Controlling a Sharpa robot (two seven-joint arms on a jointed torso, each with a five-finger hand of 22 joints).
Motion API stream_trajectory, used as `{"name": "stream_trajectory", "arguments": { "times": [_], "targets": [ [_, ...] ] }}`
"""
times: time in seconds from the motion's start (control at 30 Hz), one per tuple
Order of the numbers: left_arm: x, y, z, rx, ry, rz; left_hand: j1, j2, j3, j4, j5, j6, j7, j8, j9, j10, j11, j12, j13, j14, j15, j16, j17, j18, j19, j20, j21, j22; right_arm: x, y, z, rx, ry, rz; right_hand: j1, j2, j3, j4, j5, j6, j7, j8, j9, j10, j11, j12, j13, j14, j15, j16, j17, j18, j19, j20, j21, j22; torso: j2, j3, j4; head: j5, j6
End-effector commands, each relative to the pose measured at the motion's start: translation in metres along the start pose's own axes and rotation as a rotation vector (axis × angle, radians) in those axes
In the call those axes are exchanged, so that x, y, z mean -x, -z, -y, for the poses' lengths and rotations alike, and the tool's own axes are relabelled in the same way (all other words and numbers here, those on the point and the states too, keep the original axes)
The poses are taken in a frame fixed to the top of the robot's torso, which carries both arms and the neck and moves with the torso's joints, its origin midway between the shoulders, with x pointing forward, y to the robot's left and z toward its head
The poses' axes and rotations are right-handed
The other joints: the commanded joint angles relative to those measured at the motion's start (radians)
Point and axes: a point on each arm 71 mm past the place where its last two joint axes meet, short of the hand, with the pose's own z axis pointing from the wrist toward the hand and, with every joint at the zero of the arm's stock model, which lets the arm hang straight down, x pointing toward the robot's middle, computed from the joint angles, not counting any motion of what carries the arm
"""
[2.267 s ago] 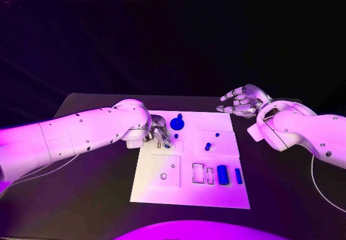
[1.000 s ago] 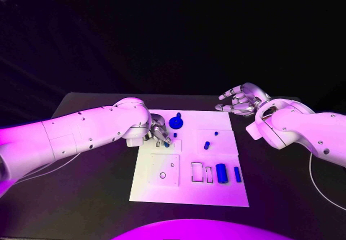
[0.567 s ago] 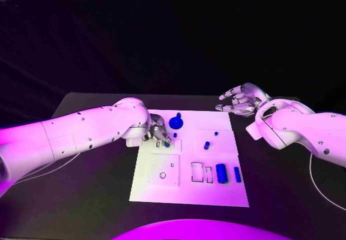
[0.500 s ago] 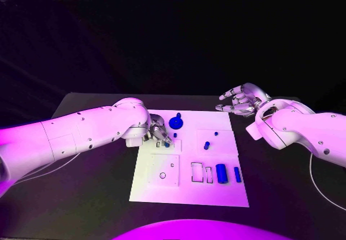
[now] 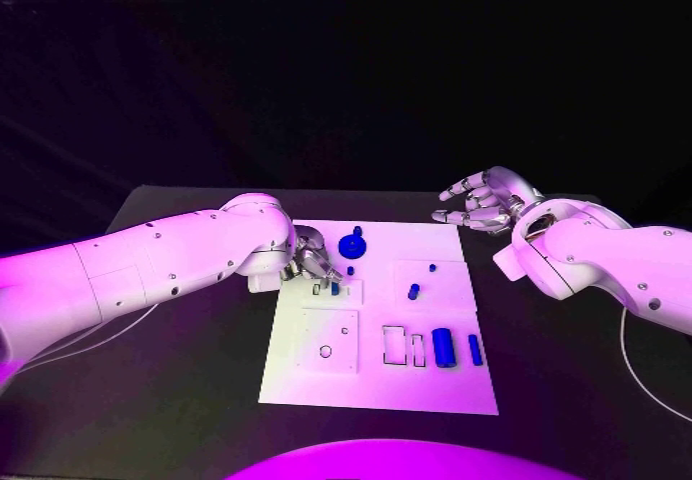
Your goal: Assemble the parts on the task board
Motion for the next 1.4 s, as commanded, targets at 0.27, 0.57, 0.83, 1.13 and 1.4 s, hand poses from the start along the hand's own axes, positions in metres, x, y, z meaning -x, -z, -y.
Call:
{"name": "stream_trajectory", "arguments": {
  "times": [0.27, 0.57, 0.83, 1.13, 1.4],
  "targets": [
    [0.019, 0.015, 0.005, -0.057, 0.090, 0.051, 0.022, -0.005, -0.033, 0.016, -0.006, -0.013, 0.007, -0.014, 0.003, -0.024, 0.002, -0.021, -0.030, 0.088, -0.003, -0.007, 0.206, -0.015, -0.012, -0.005, -0.013, -0.001, 0.000, -0.001, 0.001, 0.011, 0.008, -0.001, -0.004, -0.002, 0.005, 0.002, -0.001, 0.008, 0.001, -0.001, -0.001, -0.006, 0.002, -0.005, -0.001, 0.082, 0.004, -0.006, 0.165, 0.004, 0.067, 0.004, -0.007, 0.229, -0.002, 0.0011, 0.0008, 0.002, 0.015],
    [0.067, 0.031, -0.009, -0.044, 0.154, 0.177, 0.148, 0.015, -0.085, 0.019, 0.012, -0.134, 0.081, -0.163, -0.071, -0.183, 0.066, -0.171, -0.233, 0.068, 0.052, -0.035, 0.154, 0.009, -0.090, 0.038, -0.076, -0.108, 0.002, -0.001, 0.003, 0.007, 0.010, 0.002, -0.004, -0.002, 0.005, 0.002, -0.001, 0.008, 0.001, -0.001, -0.001, -0.006, 0.002, -0.005, -0.001, 0.082, 0.004, -0.006, 0.165, 0.004, 0.067, 0.004, -0.007, 0.229, -0.001, 0.0007, 0.0016, 0.007, 0.026],
    [0.086, 0.027, -0.015, 0.002, 0.124, 0.209, 0.159, 0.017, -0.092, 0.021, 0.013, -0.133, 0.086, -0.172, -0.080, -0.183, 0.071, -0.165, -0.229, 0.069, 0.057, -0.034, 0.157, 0.008, -0.087, 0.043, -0.075, -0.104, 0.002, -0.001, 0.003, 0.006, 0.010, 0.000, -0.004, -0.002, 0.005, 0.002, -0.001, 0.008, 0.001, -0.001, -0.001, -0.006, 0.002, -0.005, -0.001, 0.082, 0.004, -0.006, 0.165, 0.004, 0.067, 0.004, -0.007, 0.229, 0.003, -0.0024, 0.0015, 0.007, 0.028],
    [0.088, 0.012, -0.016, 0.052, 0.090, 0.171, 0.141, 0.032, -0.108, 0.025, 0.011, -0.116, 0.084, -0.173, -0.086, -0.177, 0.071, -0.155, -0.223, 0.072, 0.058, -0.028, 0.166, 0.007, -0.080, 0.047, -0.070, -0.095, 0.001, -0.001, 0.002, 0.008, 0.010, -0.004, -0.006, -0.001, 0.006, 0.002, -0.002, 0.008, 0.001, -0.002, -0.002, -0.006, 0.002, -0.004, -0.001, 0.082, 0.004, -0.006, 0.166, 0.004, 0.068, 0.004, -0.006, 0.229, 0.005, -0.0040, 0.0005, 0.007, 0.023],
    [0.084, -0.002, -0.019, 0.090, 0.085, 0.144, 0.124, 0.044, -0.120, 0.025, 0.009, -0.106, 0.082, -0.171, -0.089, -0.176, 0.069, -0.150, -0.221, 0.074, 0.057, -0.026, 0.170, 0.006, -0.078, 0.047, -0.069, -0.092, 0.000, -0.001, 0.002, 0.010, 0.010, -0.007, -0.006, -0.001, 0.006, 0.002, -0.002, 0.008, 0.001, -0.002, -0.002, -0.006, 0.002, -0.004, -0.001, 0.082, 0.004, -0.006, 0.166, 0.004, 0.068, 0.004, -0.006, 0.229, 0.009, -0.0060, -0.0019, 0.008, 0.024]
  ]
}}
